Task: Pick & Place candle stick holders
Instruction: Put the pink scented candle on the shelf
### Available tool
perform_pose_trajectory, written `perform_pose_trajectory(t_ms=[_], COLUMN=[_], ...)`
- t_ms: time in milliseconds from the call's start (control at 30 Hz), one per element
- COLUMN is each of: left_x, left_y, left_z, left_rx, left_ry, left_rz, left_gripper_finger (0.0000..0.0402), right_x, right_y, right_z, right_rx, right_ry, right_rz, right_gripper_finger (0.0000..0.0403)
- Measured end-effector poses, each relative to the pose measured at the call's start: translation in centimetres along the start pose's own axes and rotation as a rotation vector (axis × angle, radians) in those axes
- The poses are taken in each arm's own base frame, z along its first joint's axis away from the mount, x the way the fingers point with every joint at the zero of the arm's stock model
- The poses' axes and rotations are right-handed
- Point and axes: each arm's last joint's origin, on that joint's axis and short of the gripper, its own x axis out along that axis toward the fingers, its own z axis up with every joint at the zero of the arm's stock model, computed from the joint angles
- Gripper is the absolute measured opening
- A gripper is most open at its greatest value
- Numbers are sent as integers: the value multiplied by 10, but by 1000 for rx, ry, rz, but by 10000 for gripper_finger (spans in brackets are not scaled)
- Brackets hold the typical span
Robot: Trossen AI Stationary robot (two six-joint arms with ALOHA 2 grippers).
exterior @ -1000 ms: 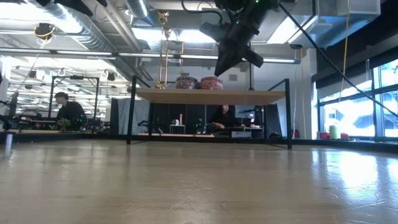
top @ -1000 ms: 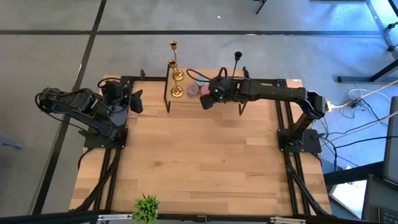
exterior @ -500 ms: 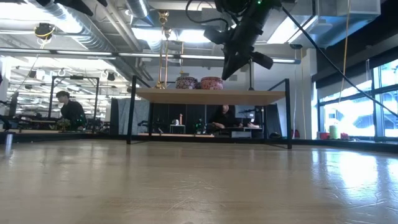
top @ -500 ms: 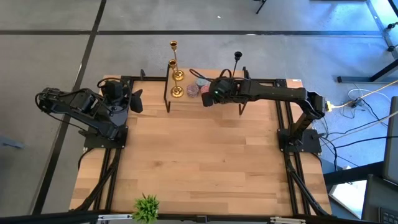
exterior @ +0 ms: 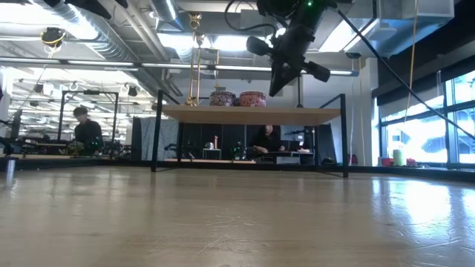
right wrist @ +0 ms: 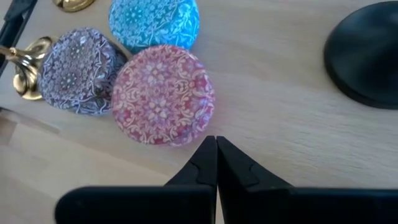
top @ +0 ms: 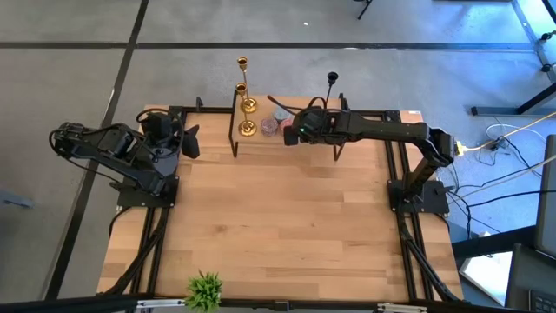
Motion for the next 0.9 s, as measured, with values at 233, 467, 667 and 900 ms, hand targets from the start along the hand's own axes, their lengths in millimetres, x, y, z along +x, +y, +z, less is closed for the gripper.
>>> perform_pose_trajectory(t_ms=[233,467,667,900], left_x=[0,0,0,0], left_y=[0,0,0,0], left_z=[0,0,0,0], left_rx=[16,34,35,35], left_ry=[1,2,2,1], left_rz=[0,-1,-1,0], left_gripper_finger=[251,251,251,251], right_x=[0,0,0,1], right_y=[1,3,5,6], right_z=[1,2,4,6], right_rx=[15,35,46,39], right_ry=[-11,-21,-22,-12], right_rz=[13,31,57,80], right_gripper_finger=[0,0,0,0])
